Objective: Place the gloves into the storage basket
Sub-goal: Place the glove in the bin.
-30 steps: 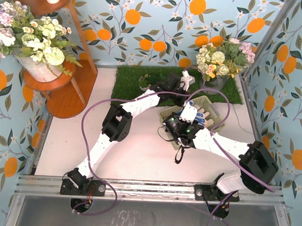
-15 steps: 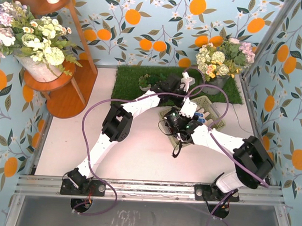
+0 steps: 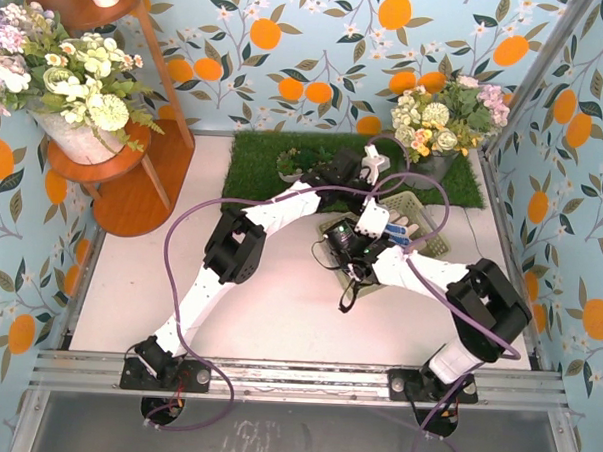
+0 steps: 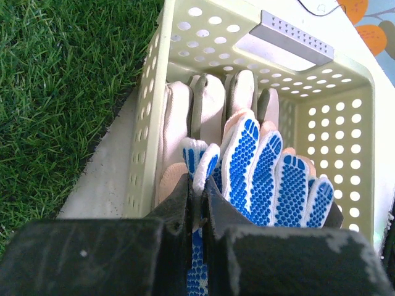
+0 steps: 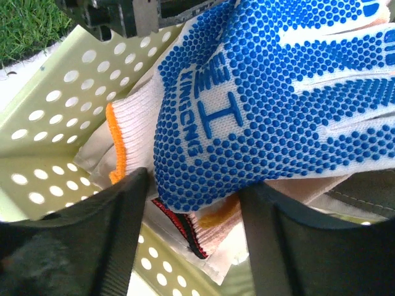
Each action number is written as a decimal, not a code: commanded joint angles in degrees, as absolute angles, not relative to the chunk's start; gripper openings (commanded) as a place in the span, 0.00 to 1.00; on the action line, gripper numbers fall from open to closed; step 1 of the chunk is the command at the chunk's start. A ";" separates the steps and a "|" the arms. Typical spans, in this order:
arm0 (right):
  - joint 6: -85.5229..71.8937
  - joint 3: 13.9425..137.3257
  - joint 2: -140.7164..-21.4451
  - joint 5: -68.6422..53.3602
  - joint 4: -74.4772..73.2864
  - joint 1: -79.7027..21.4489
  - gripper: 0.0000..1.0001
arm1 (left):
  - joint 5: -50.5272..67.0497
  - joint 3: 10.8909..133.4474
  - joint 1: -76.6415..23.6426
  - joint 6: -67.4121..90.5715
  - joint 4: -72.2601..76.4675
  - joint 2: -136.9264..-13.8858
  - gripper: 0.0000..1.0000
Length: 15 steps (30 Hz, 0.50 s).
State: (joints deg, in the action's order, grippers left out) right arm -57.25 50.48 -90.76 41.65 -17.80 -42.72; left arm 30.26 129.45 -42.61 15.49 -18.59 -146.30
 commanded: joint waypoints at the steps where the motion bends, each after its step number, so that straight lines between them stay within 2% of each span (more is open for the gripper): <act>1: -61.08 50.66 -87.90 42.56 -17.04 -42.25 0.50 | 30.24 129.10 -42.80 15.55 -16.36 -142.25 0.00; 5: -63.76 46.17 -82.71 38.97 -14.13 -40.74 0.25 | 30.18 129.00 -42.90 15.12 -15.18 -141.60 0.00; 7: -66.12 44.15 -80.48 35.67 -12.99 -38.91 0.17 | 29.86 129.76 -42.93 15.22 -15.43 -141.51 0.00; 9: -68.09 41.77 -77.80 32.72 -10.86 -37.65 0.15 | 30.68 130.03 -42.90 15.56 -15.16 -141.10 0.01; 13: -71.09 38.79 -74.69 28.53 -7.69 -35.81 0.11 | 30.86 130.09 -42.89 14.95 -14.81 -139.81 0.18; 15: -73.28 37.00 -73.29 27.23 -6.09 -35.28 0.08 | 30.02 129.64 -42.89 14.77 -14.78 -138.82 0.30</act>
